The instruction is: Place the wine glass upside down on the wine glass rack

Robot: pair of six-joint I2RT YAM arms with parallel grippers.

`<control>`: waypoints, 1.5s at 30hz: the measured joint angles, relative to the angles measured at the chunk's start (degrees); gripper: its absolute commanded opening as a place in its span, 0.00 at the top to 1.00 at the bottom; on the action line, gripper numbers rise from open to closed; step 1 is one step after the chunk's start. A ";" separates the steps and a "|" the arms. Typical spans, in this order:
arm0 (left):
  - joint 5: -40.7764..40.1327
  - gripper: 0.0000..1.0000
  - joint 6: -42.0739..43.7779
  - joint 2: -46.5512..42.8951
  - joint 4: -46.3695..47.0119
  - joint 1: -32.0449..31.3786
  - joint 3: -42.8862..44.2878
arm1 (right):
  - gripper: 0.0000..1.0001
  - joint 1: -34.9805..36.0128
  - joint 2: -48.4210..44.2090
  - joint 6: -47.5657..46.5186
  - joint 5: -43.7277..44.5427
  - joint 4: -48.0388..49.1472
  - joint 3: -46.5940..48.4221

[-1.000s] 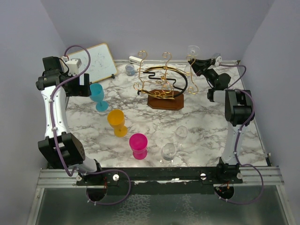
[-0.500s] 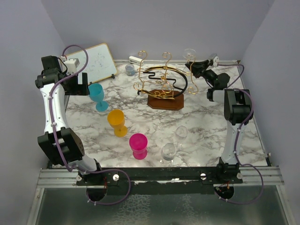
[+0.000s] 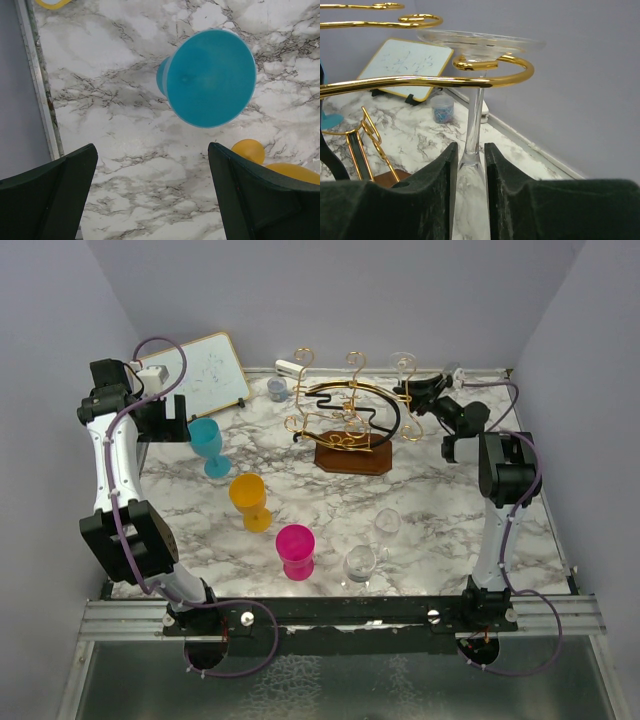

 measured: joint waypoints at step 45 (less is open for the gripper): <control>2.86 0.45 -0.74 14.60 -0.15 -2.14 8.50 | 0.01 5.40 -43.98 -12.39 50.90 -21.86 -38.42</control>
